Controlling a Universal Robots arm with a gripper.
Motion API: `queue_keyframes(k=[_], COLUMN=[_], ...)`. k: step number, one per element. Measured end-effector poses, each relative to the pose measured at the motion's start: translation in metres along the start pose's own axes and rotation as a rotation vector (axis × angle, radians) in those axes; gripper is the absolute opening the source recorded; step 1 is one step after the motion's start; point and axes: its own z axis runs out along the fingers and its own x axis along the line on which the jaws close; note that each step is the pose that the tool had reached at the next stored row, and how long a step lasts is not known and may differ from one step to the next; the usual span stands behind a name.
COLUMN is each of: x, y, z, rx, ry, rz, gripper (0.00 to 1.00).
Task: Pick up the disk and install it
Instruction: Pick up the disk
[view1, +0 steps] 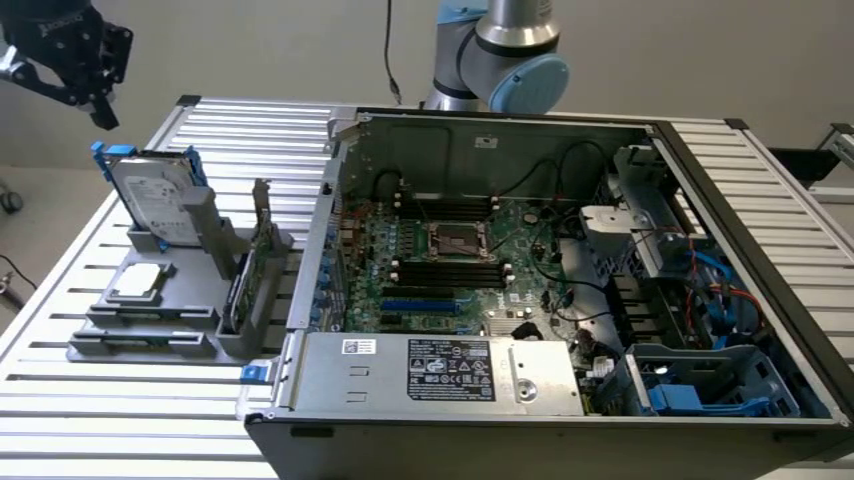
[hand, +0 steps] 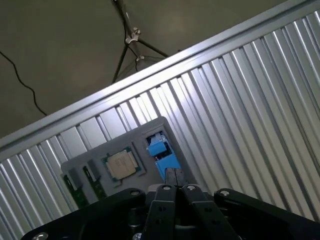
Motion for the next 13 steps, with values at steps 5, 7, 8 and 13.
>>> queue_keyframes(k=[5, 7, 8, 13], x=[0.0, 0.0, 0.0, 0.0], y=[-0.0001, -0.0001, -0.0001, -0.0002], z=[0.0018, 0.0025, 0.0029, 0.0048], rx=[0.0, 0.0001, 0.0, 0.0001], ry=[0.0043, 0.0059, 0.0068, 0.0111], rz=[-0.091, -0.126, -0.144, -0.235], gripper=[0.11, 0.11, 0.11, 0.11])
